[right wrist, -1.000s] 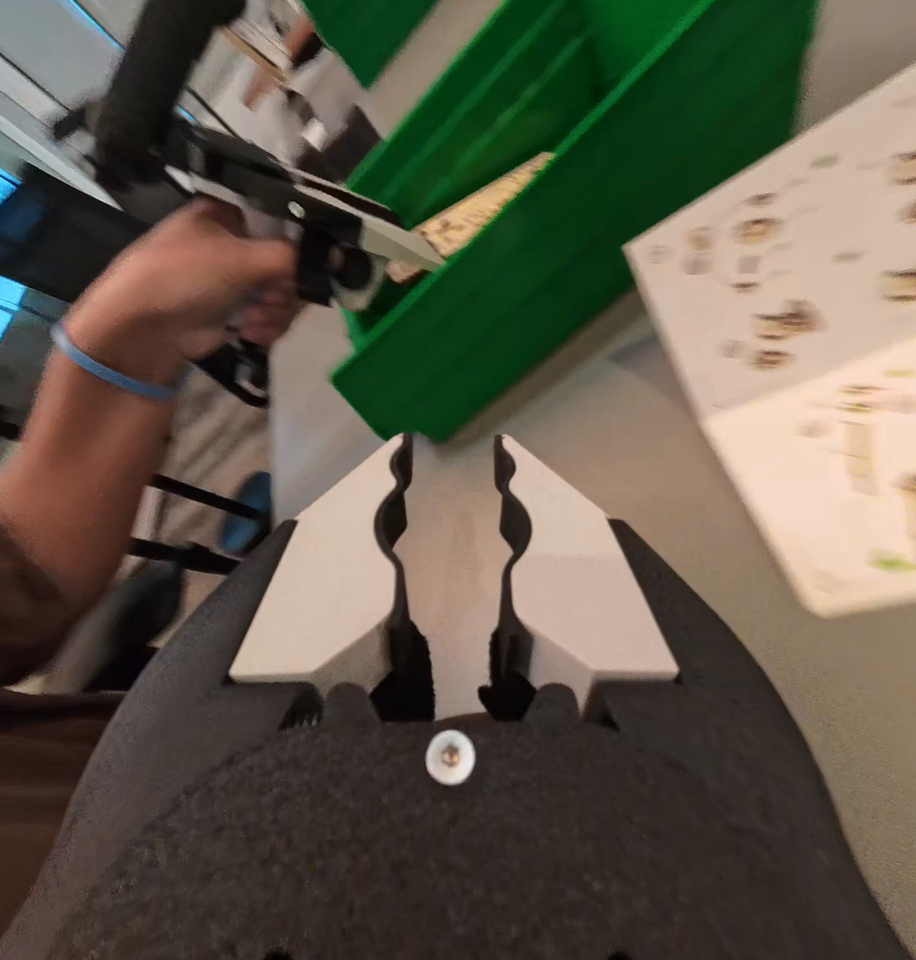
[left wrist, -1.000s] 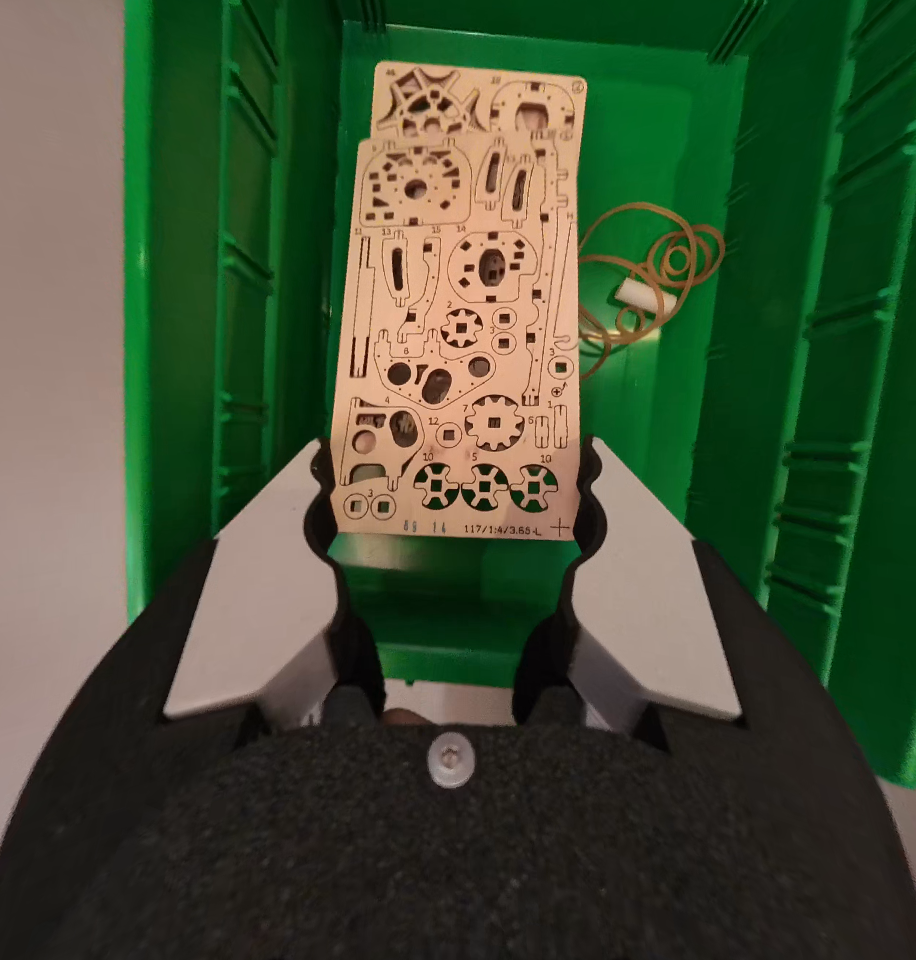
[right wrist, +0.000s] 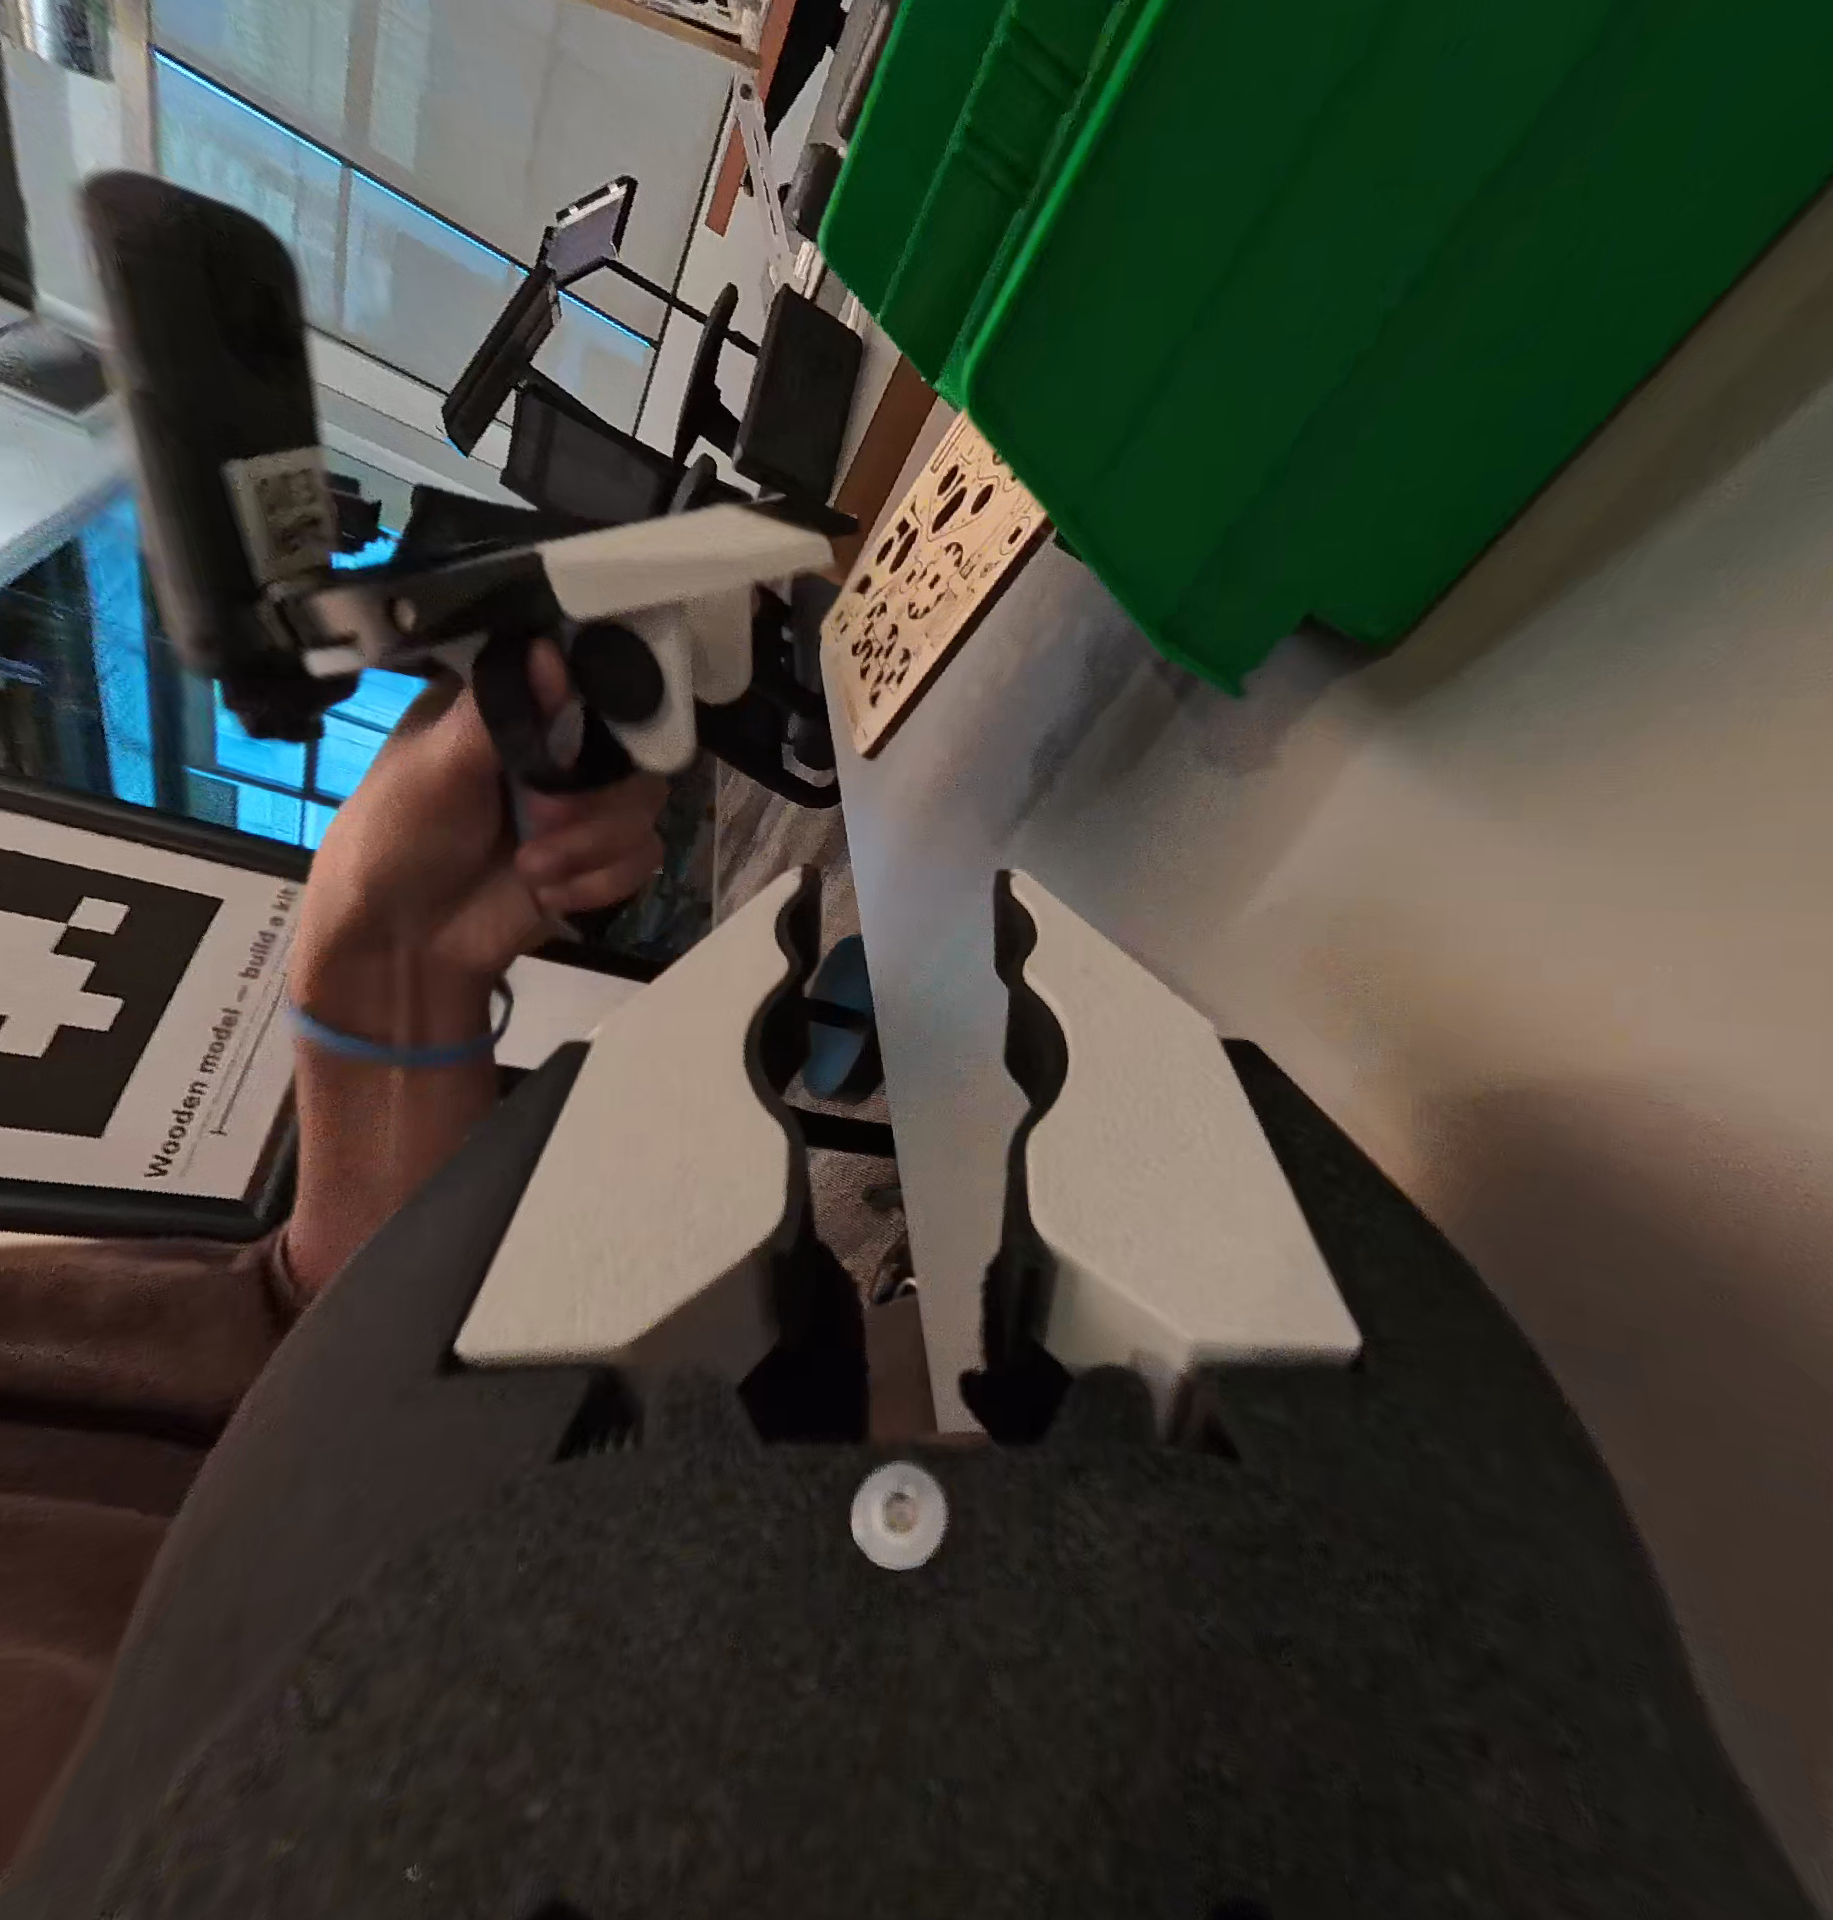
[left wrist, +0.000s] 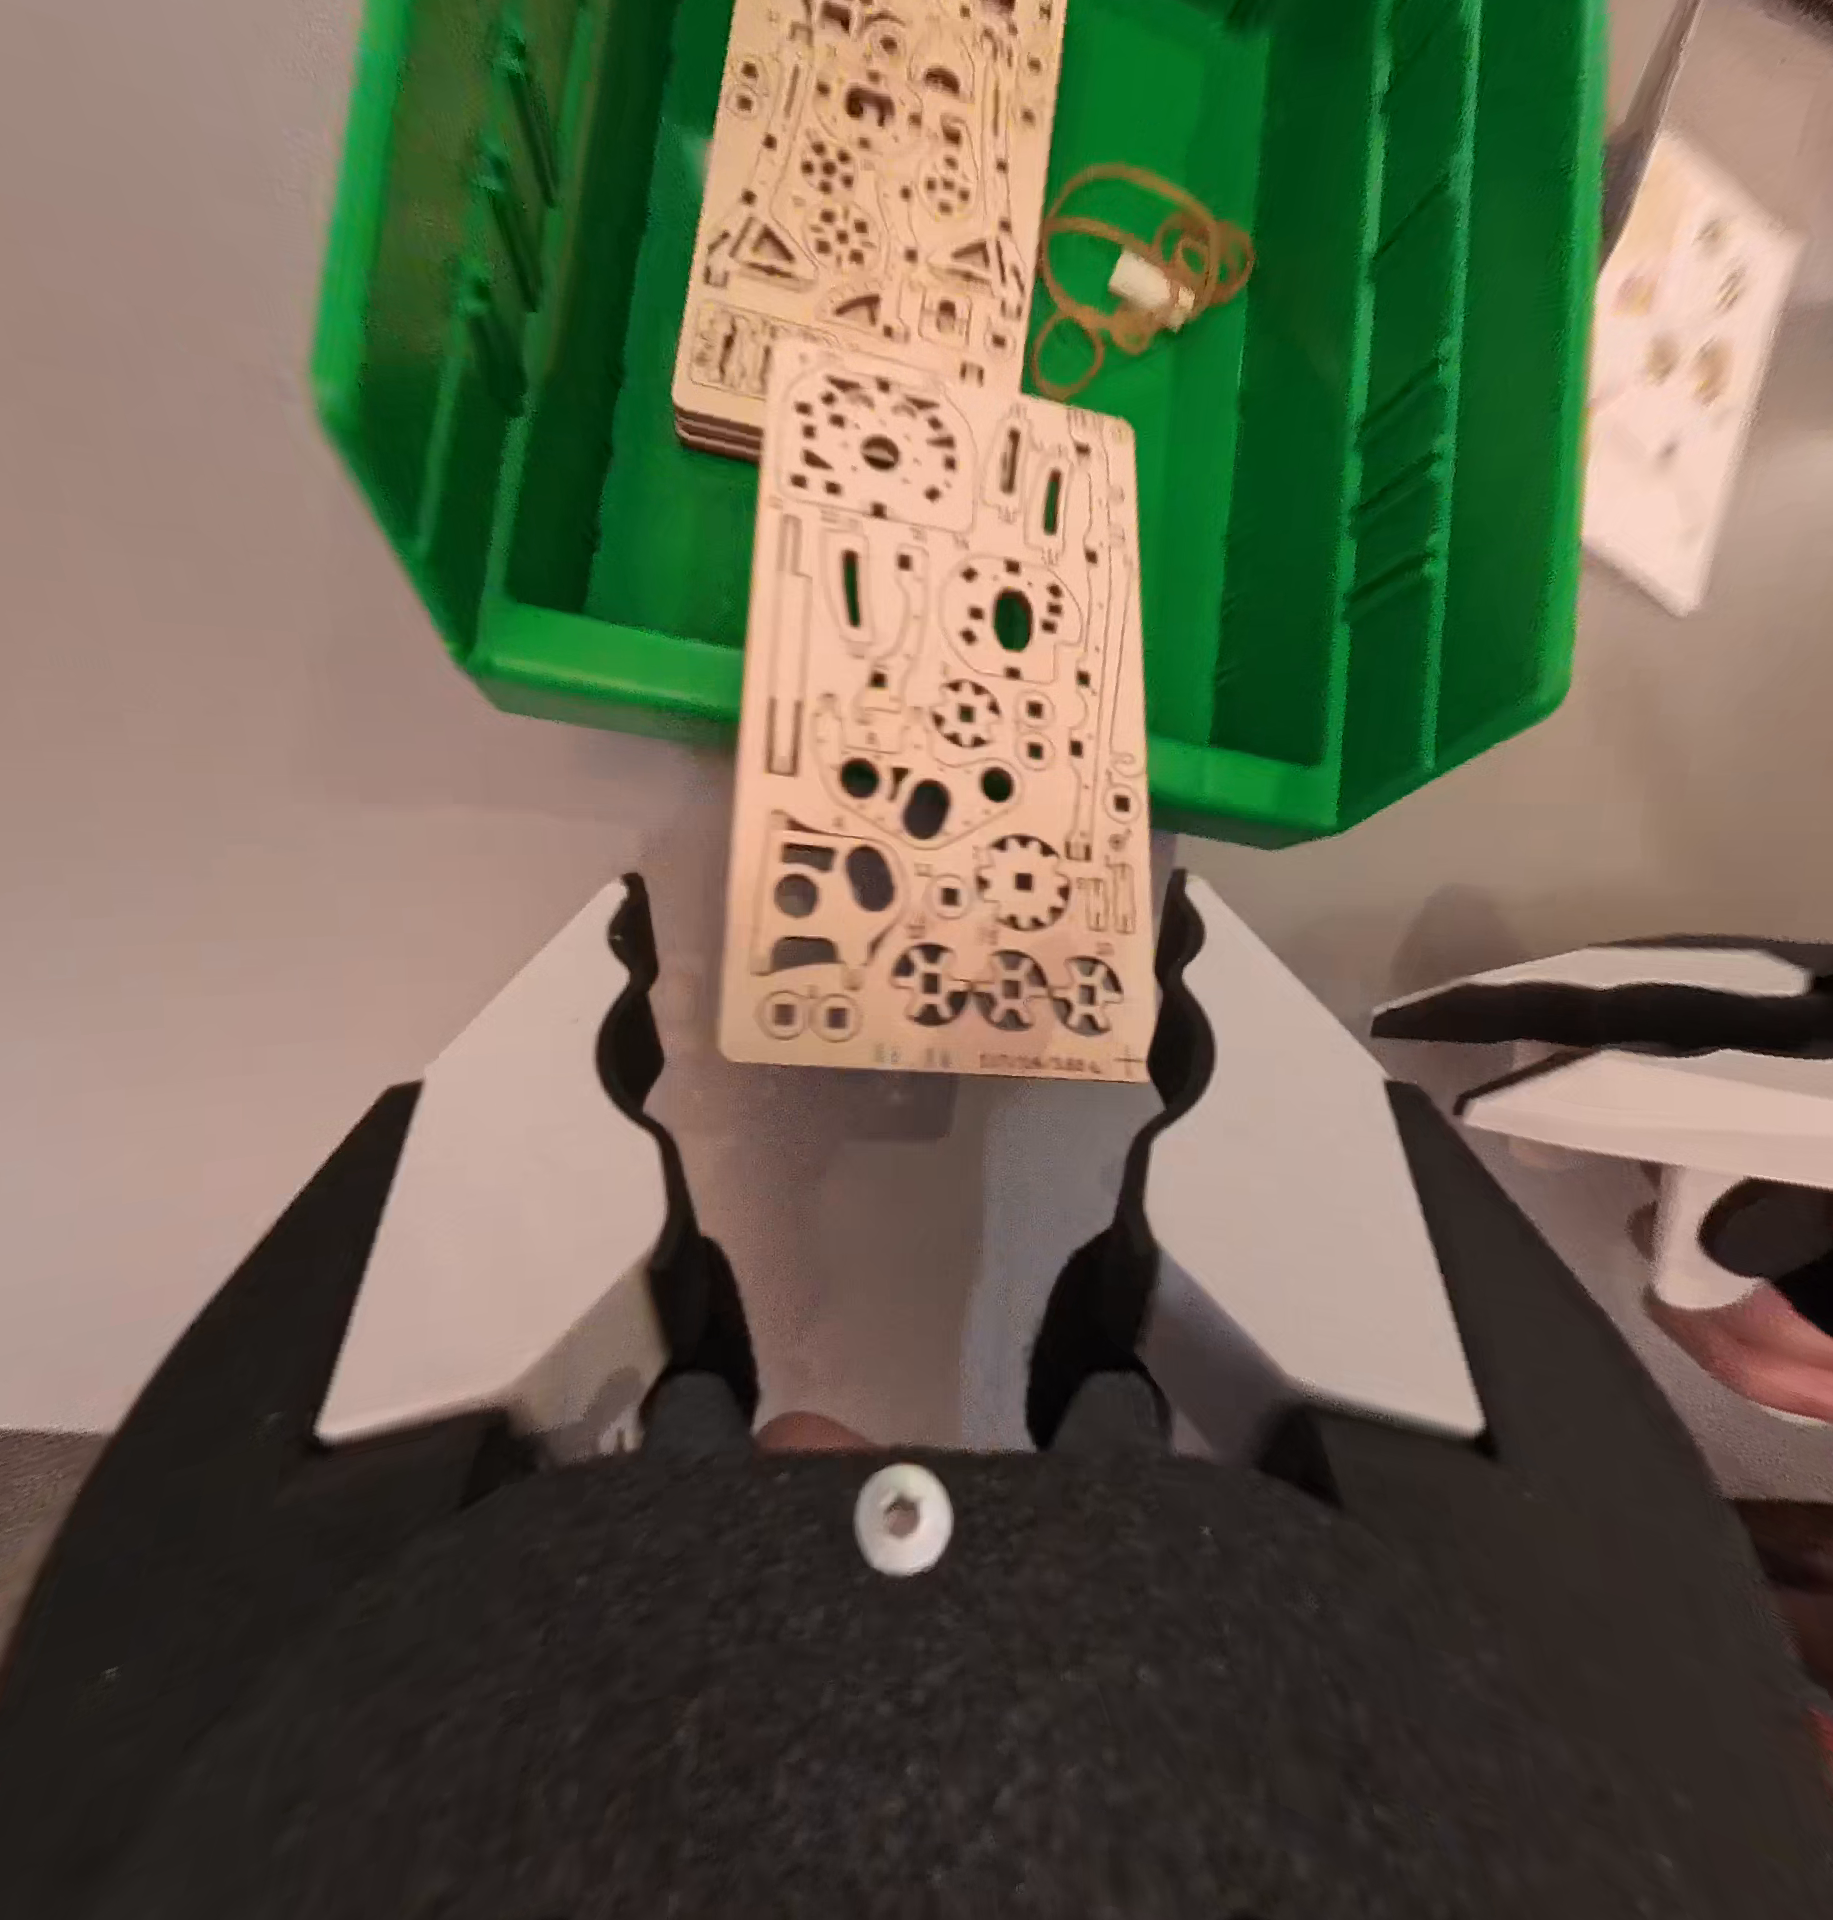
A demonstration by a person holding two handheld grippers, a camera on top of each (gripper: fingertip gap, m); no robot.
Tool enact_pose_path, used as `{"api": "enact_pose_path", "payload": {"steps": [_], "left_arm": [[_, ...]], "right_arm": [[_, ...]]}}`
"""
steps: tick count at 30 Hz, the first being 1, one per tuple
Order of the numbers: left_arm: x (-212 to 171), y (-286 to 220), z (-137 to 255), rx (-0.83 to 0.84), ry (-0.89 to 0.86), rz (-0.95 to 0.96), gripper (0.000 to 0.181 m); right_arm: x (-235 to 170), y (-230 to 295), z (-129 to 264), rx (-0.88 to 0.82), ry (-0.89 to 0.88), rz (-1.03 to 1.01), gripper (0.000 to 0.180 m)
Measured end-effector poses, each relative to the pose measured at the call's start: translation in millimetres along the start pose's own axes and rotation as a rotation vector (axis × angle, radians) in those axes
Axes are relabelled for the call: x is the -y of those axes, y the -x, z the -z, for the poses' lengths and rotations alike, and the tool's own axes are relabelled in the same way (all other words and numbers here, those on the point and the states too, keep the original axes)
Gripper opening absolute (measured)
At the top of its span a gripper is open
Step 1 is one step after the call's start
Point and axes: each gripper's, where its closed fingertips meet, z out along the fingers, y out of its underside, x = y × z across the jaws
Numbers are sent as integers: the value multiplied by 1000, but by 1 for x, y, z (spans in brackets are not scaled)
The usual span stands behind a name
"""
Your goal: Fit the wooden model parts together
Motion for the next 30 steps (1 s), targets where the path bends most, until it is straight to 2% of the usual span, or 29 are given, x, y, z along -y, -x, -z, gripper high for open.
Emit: {"api": "enact_pose_path", "payload": {"steps": [5, 6, 8, 10, 12, 15, 19, 24, 30], "left_arm": [[5, 20, -4, -415, 35, 351, 80], [6, 20, -4, -495, 47, 401, 72], [-2, 12, -5, -611, 124, 453, 67], [-7, 6, -7, -661, 160, 491, 47], [-10, -4, -4, -732, 177, 509, 14], [-10, -15, 5, -816, 150, 513, 2], [-3, -20, 17, -851, 21, 484, 1], [9, -48, 60, -965, -147, 400, 1], [21, -121, 96, -1135, -226, 305, 1]], "right_arm": [[-9, -2, 21, -14, 26, 43, 33], [-11, -2, 24, -13, 31, 39, 33], [-15, -4, 30, -13, 35, 30, 33], [-18, -4, 35, -13, 34, 22, 33], [-21, -4, 39, -12, 33, 15, 32], [-24, -2, 41, -12, 40, 24, 32], [-25, 5, 40, 20, 60, 58, 31], [-2, 41, 47, 152, 2, 134, 28], [26, 73, 74, 225, -109, 168, 22]]}}
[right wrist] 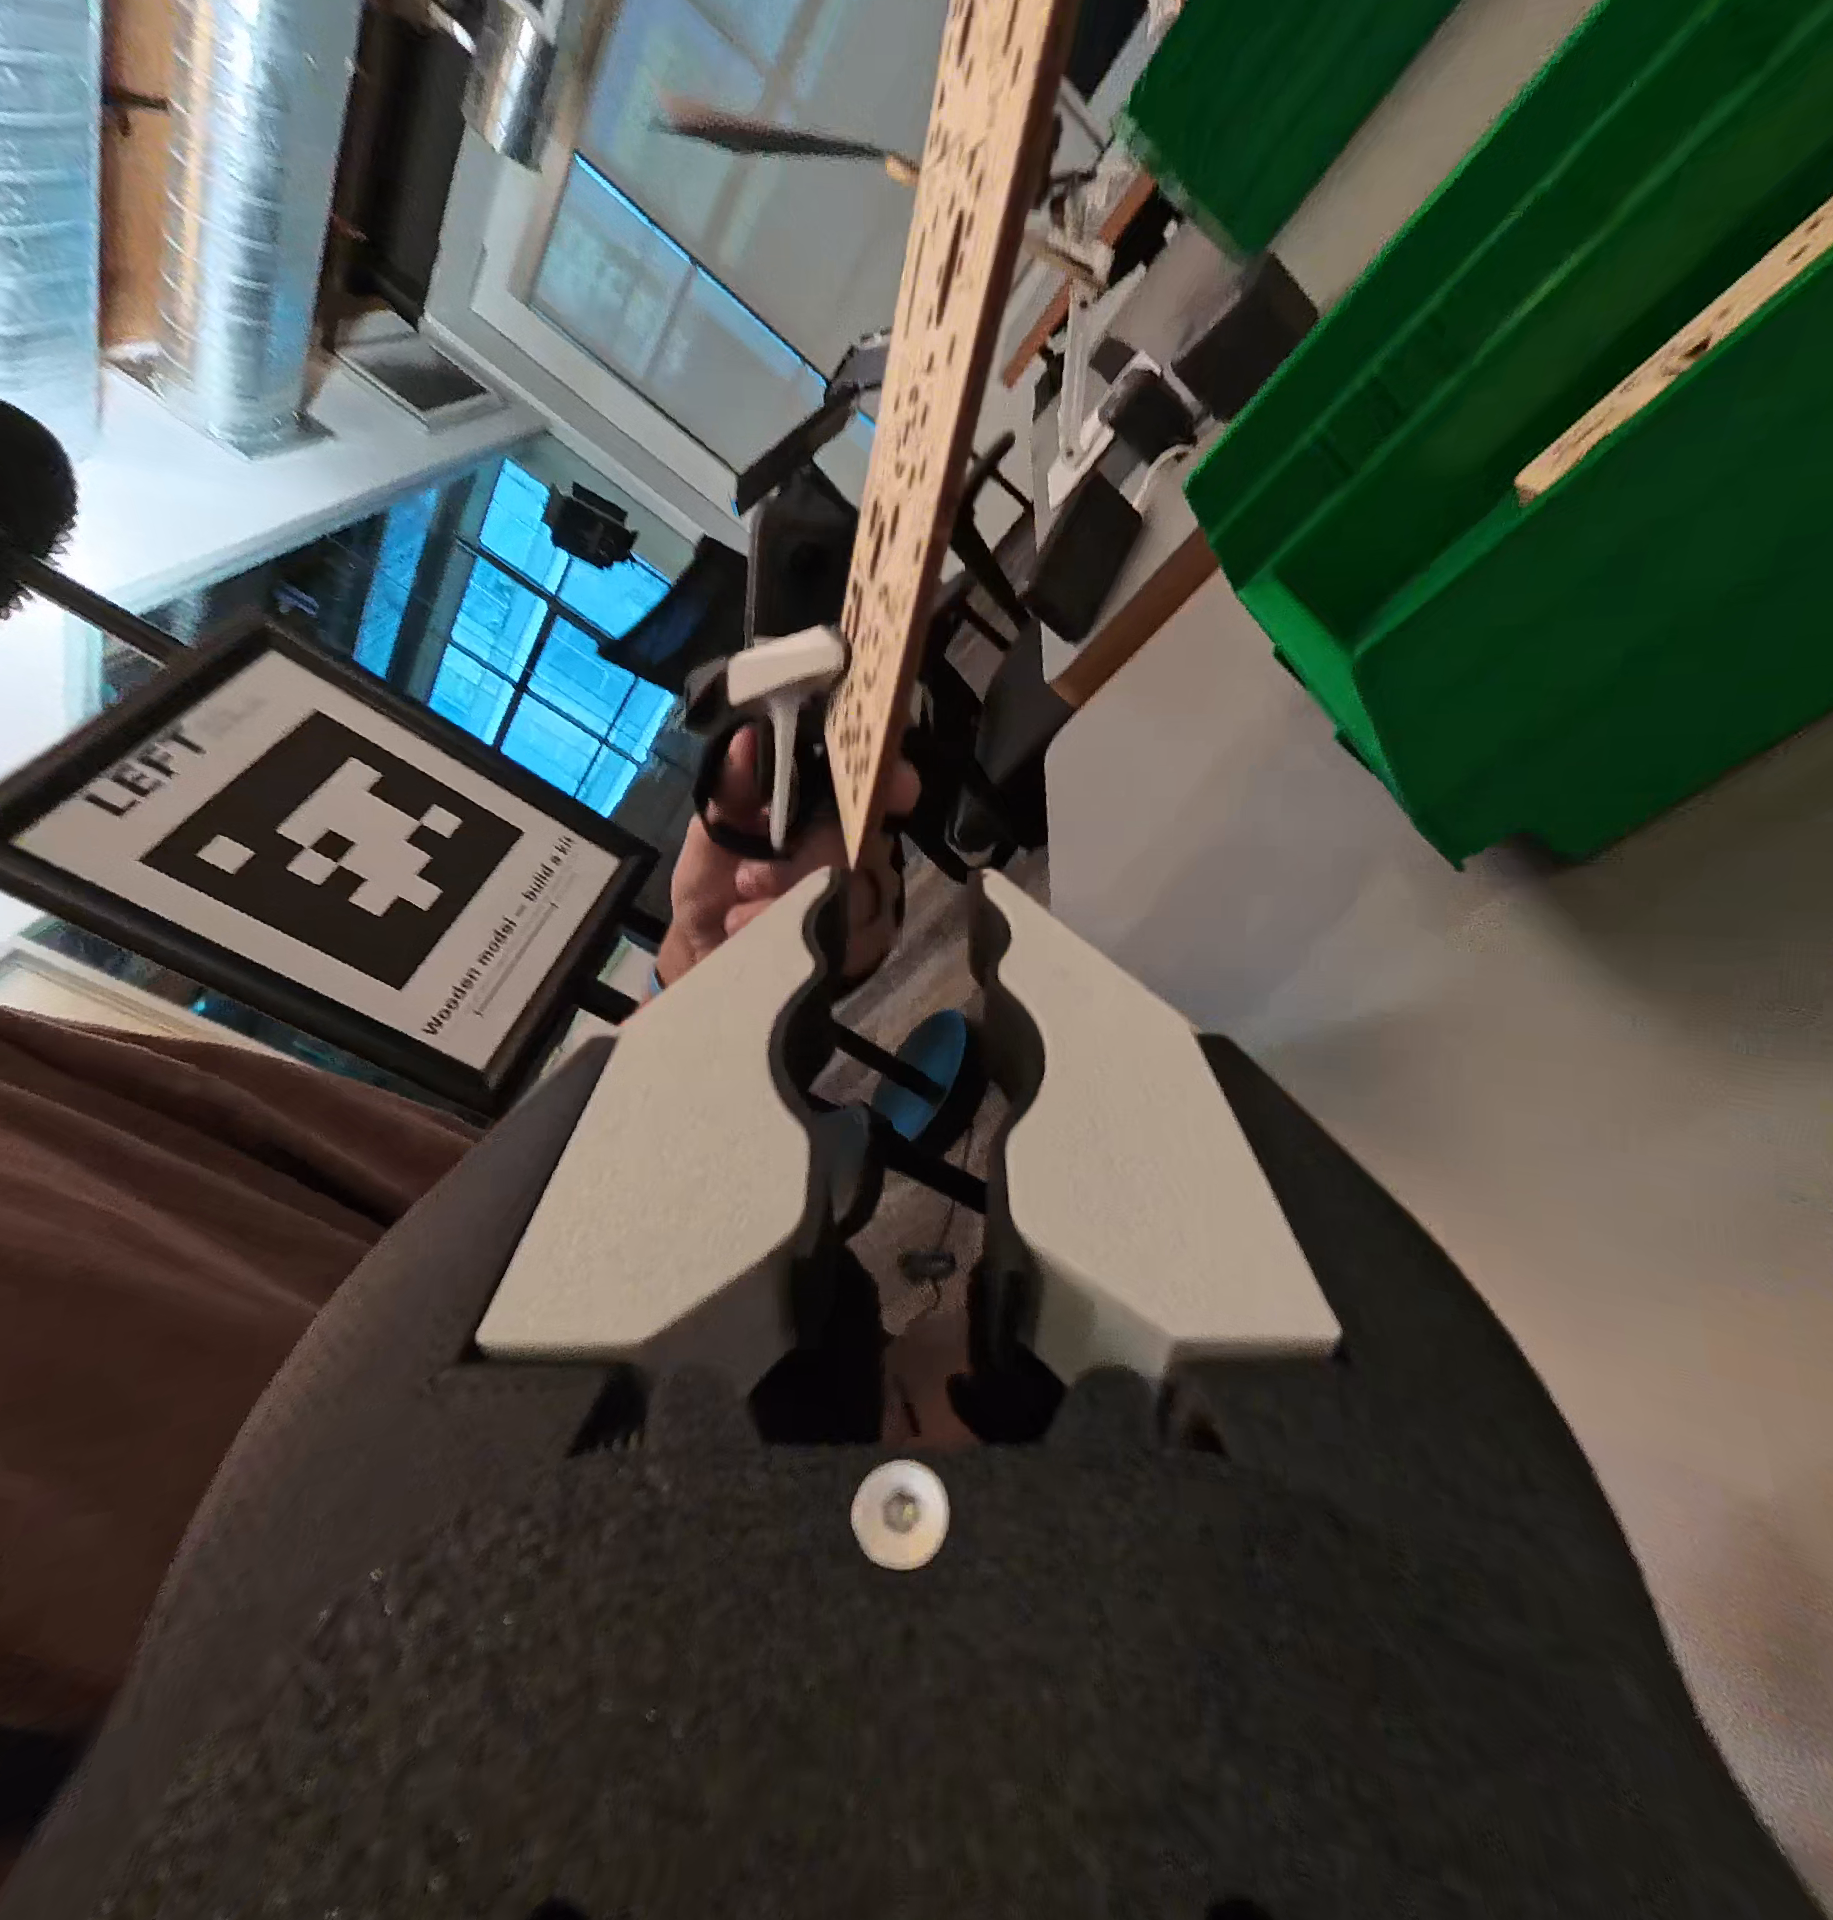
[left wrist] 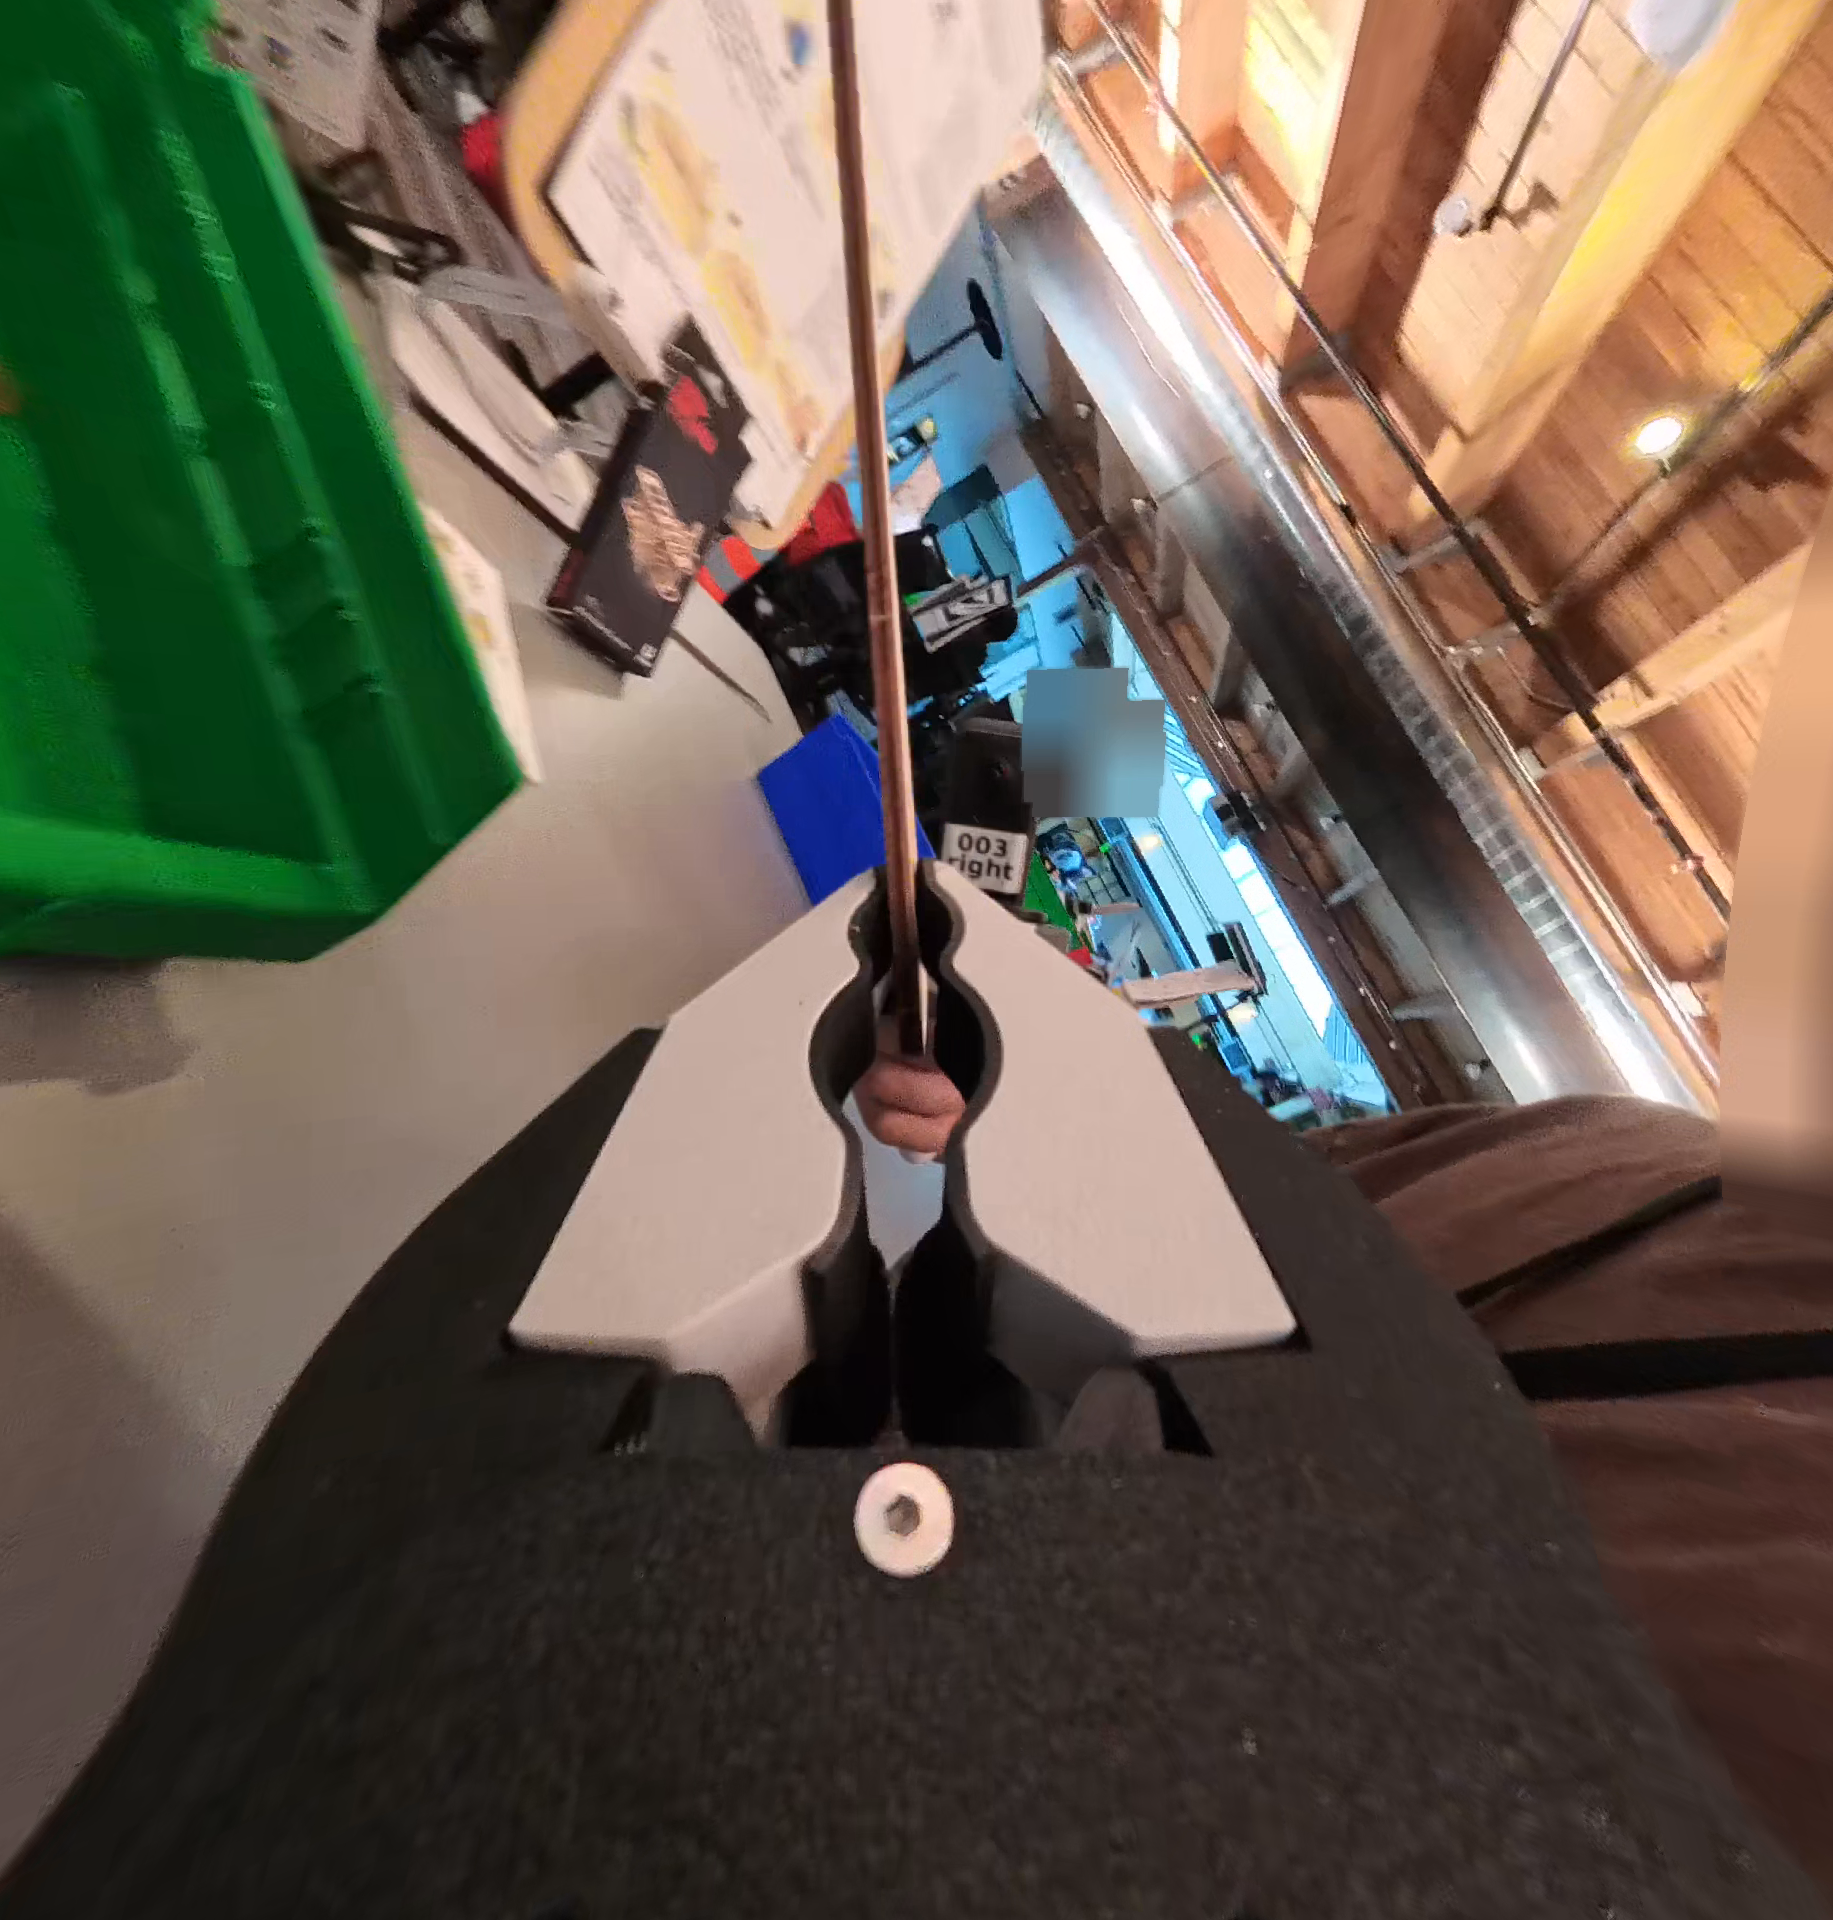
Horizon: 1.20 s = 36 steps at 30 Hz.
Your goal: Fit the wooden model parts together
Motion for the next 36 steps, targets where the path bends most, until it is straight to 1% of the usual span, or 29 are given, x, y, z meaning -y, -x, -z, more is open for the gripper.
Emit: {"api": "enact_pose_path", "payload": {"steps": [3, 6, 8, 12, 15, 19, 21, 23, 27, 29, 32, 33, 34, 35, 36], "left_arm": [[-19, -15, -36, -30, 59, -41, 1], [-36, -20, -68, -49, 95, -59, 1], [-47, -22, -87, -69, 116, -60, 1], [-73, -18, -120, -93, 179, -46, 1], [-90, -14, -140, -97, 226, -43, 1], [-113, -8, -158, -86, 293, -87, 1], [-124, -8, -163, -106, 335, -110, 2], [-134, -9, -167, -150, 388, -118, 4], [-159, -6, -178, -194, 546, -125, 30], [-173, -1, -184, -192, 612, -129, 32], [-184, 5, -195, -189, 655, -58, 32], [-185, 8, -199, -181, 656, -32, 26], [-184, 11, -201, -175, 647, -20, 12], [-184, 12, -202, -178, 637, -16, 4], [-184, 13, -202, -175, 627, -19, 4]], "right_arm": [[14, 10, 22, 29, -88, -25, 15], [21, 10, 55, 13, -175, -47, 8], [21, 6, 79, -11, -212, -54, 4], [12, -3, 118, -55, -244, -80, 4], [4, -11, 142, -98, -266, -93, 4], [-10, -22, 165, -181, -251, -79, 5], [-18, -24, 175, -186, -230, -86, 5], [-23, -19, 182, -145, -224, -98, 4], [-38, -19, 190, -107, -148, -116, 4], [-43, -19, 191, -88, -115, -111, 4], [-58, -23, 189, -93, -21, -87, 3], [-62, -27, 189, -108, -1, -80, 3], [-62, -34, 191, -146, -5, -82, 3], [-60, -37, 192, -157, -26, -87, 3], [-57, -38, 193, -162, -48, -92, 4]]}}
